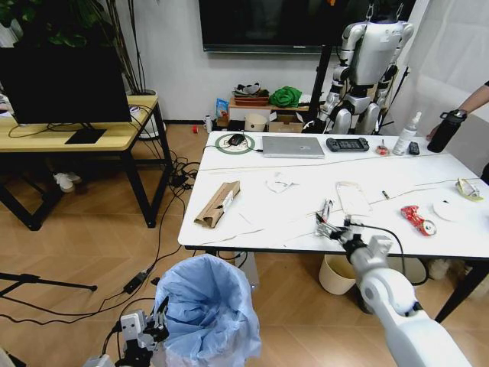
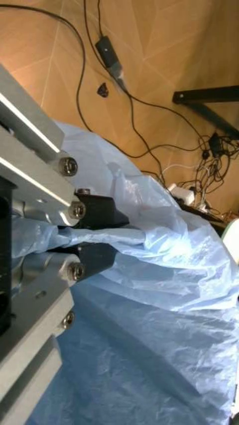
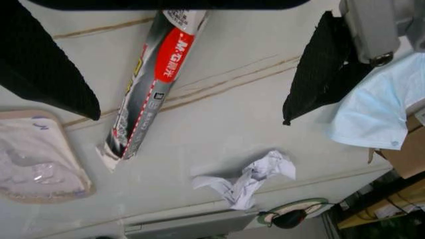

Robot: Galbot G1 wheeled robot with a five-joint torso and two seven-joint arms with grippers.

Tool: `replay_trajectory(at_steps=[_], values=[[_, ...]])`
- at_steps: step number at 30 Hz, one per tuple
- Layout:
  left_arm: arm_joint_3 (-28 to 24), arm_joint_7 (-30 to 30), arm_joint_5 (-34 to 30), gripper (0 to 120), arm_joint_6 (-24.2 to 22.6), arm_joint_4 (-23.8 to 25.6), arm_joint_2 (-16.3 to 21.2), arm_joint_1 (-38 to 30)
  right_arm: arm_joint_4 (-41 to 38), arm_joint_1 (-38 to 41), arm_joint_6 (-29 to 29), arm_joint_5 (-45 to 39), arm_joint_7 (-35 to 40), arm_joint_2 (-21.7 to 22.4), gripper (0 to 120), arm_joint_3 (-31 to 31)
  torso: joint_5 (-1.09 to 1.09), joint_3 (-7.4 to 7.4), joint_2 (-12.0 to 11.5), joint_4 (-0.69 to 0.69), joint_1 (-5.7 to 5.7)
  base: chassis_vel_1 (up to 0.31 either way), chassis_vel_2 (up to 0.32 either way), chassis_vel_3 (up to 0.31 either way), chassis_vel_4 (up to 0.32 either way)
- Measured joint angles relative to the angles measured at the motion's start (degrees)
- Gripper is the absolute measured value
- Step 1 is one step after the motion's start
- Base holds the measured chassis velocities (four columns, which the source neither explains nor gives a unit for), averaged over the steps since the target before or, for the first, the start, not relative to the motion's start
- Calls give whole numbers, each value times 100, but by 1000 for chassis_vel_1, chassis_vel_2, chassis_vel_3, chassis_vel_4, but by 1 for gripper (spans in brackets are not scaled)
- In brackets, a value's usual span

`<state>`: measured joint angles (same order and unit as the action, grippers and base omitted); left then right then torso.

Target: Pick up the trash bin and place the trash from the table into it.

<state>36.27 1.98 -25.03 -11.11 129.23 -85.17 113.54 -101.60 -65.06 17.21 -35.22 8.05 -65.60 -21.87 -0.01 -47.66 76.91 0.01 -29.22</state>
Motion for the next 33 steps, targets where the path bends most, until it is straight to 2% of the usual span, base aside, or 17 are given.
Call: replay_trajectory(at_steps=[6, 11, 13, 18, 20, 26, 28, 29, 31, 33], values=[[14, -8, -19, 0, 12, 47, 3, 11, 398, 153, 280, 259, 84, -109, 98, 101, 1, 1, -1, 0, 0, 0, 0, 0, 0], [10, -1, -21, 0, 26, 41, 8, -2, 409, 69, 346, 333, 120, -99, 74, 70, 0, 2, -2, -1, 2, 0, 0, 0, 0], [7, -1, -22, 0, 27, 32, 8, -3, 402, 59, 346, 343, 120, -99, 72, 67, 0, 2, -2, -2, 2, 0, 0, 0, 0], [6, -44, -24, 0, 24, 32, 9, -10, 414, 30, 310, 432, 114, -124, 50, 52, 0, 2, -3, -1, 2, 0, 0, 0, 0], [6, -45, -25, 0, 21, 45, 13, -10, 414, 24, 309, 437, 112, -126, 47, 49, 0, 2, -3, -1, 2, 0, 0, 0, 0], [-2, -42, -37, 0, 14, 71, 41, -8, 371, -22, 312, 440, 113, -122, 20, 21, 2, 2, -4, -1, 2, 0, 0, 0, 0], [-15, -42, -41, 0, 11, 78, 46, -5, 347, -44, 312, 438, 113, -112, 19, 13, 1, 2, -4, 0, 2, 0, 0, 0, 0], [-35, -42, -47, 0, 5, 84, 58, 0, 304, -84, 309, 433, 107, -92, 12, -8, 1, 3, -4, 0, 2, 0, 0, 0, 0], [-64, -44, -113, 0, -10, 89, 61, 0, 196, -231, 108, 399, 20, -29, 3, -79, 2, 2, -4, 0, 2, 0, 0, 0, 0], [-64, -53, -154, 0, -9, 85, 42, 0, 142, -303, -6, 386, -12, -12, 0, -107, 2, 2, -4, -1, 2, 0, 0, 0, 0]])
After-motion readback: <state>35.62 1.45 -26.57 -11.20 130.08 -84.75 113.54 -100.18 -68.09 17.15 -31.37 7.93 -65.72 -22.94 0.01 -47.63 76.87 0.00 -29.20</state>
